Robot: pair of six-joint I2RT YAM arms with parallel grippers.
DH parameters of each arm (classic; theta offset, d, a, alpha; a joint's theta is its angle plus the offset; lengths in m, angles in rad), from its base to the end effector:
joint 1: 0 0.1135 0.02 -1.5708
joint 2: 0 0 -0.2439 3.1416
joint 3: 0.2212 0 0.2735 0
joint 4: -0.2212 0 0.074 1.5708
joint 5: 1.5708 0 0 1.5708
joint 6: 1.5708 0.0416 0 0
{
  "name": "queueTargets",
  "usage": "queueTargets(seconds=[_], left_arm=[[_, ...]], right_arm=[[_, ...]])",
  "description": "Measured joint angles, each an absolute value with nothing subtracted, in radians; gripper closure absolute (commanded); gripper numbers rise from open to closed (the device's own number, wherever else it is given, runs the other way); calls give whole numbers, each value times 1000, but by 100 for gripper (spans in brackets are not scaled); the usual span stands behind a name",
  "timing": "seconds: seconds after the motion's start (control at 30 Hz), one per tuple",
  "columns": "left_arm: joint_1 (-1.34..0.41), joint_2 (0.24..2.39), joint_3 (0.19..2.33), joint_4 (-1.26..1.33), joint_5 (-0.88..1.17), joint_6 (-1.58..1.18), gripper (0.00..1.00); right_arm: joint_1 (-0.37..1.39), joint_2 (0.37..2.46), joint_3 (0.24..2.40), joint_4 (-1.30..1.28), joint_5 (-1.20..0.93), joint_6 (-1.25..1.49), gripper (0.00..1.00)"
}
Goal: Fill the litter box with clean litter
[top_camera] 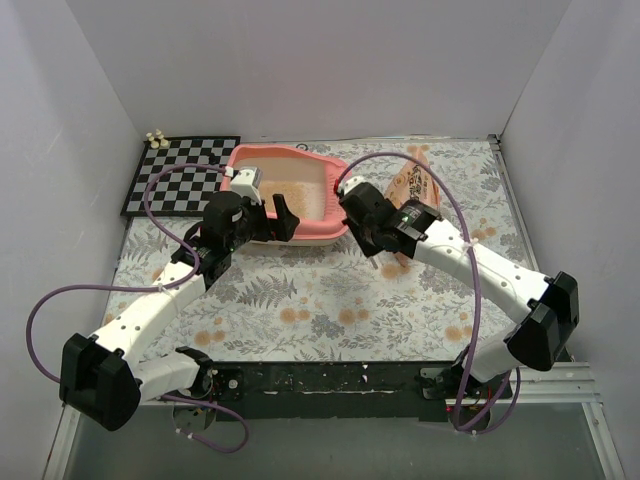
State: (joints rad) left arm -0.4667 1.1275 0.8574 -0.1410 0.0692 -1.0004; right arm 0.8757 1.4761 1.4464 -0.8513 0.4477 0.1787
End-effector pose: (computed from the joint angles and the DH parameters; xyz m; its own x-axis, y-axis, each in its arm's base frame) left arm 0.2617 -0.1350 0.2743 -0.6182 -0.6288 -0.4717 -0.0274 0.6170 -0.7865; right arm 0.2293 0.2468 0.3224 -0.5779 -0.4427 -0.6856 -0.4198 0.8817 -0.2155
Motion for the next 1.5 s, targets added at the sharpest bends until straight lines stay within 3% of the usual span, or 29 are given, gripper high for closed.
queueTargets(seconds=[0.37,0.67,0.87,1.03,1.27,1.5], left_arm=[[-467,1107,844,-99,76,-993,2],[-467,1090,838,-96,94,-1003,2],[-467,1068,826,-96,94,-1010,2],[-467,1068,826,-97,95,-1014,2],[-467,1068,826,-97,97,-1019,2],[-467,1068,825,-97,107,-1023,2]], right_arm=[[931,1346,952,-860,307,353,99],[918,1223,789,-834,400,627,99],[902,1200,750,-844,437,730,49],[902,1205,883,-926,480,724,31],[837,1266,1240,-971,576,643,27],[540,1364,1334,-862,545,490,27]])
